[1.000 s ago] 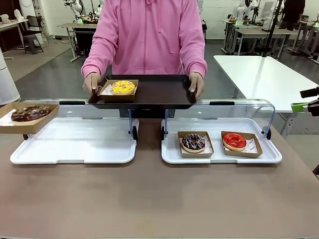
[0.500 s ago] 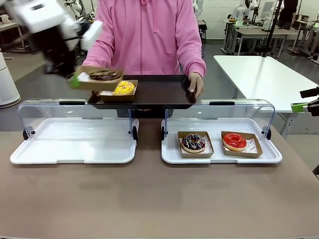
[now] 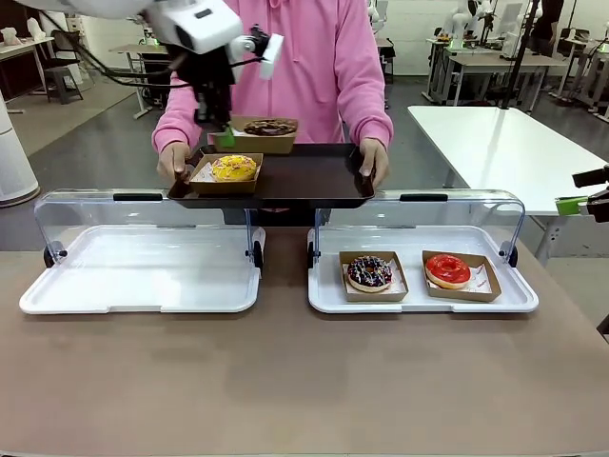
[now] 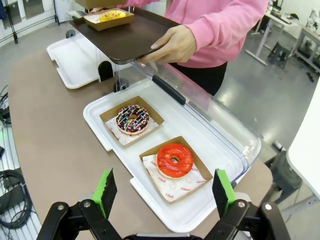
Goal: Provide the desired donut to the person.
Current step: Place the picked Paper togo box onto the Handle tray extended by the person.
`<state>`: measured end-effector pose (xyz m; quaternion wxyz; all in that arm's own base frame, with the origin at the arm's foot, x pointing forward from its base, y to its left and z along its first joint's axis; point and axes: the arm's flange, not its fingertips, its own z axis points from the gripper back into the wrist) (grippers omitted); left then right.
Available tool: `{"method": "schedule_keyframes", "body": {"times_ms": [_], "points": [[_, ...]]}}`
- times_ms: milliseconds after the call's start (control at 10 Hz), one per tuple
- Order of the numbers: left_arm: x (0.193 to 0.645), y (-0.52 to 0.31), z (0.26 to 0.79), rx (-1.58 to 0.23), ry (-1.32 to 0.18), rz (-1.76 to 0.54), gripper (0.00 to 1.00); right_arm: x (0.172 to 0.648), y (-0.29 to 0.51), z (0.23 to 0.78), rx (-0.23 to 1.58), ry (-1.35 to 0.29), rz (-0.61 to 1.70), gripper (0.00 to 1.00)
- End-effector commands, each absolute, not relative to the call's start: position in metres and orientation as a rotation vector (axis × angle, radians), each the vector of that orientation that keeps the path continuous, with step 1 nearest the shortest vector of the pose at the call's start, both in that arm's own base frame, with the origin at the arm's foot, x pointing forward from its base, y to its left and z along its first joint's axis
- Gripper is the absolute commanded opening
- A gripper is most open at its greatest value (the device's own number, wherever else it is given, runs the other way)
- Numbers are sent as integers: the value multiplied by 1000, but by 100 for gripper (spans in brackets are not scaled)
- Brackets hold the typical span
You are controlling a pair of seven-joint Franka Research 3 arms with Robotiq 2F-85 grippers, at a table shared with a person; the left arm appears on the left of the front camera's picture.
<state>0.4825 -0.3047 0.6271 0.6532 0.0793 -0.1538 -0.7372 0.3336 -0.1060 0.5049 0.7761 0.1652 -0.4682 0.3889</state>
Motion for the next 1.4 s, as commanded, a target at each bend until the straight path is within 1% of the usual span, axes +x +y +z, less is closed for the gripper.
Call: {"method": "schedule_keyframes", "body": {"times_ms": [0, 200, 400, 600, 1200, 1300], "points": [[510, -341, 622, 244, -326, -1644, 1, 337, -106, 502, 377, -1035, 846, 100], [533, -372, 595, 246, -292, -1633, 1, 337, -106, 502, 377, -1035, 846, 100], [548, -381, 575, 250, -303, -1618, 1, 337, -106, 502, 377, -1035, 846, 100], [558, -387, 564, 270, -351, -1614, 1, 337, -106, 502, 377, -1035, 846, 100], [558, -396, 551, 194, -284, -1635, 1, 337, -106, 502, 377, -1035, 846, 100], [558, -397, 549, 181, -275, -1640, 40, 337, -106, 502, 377, -1035, 846, 100]]}}
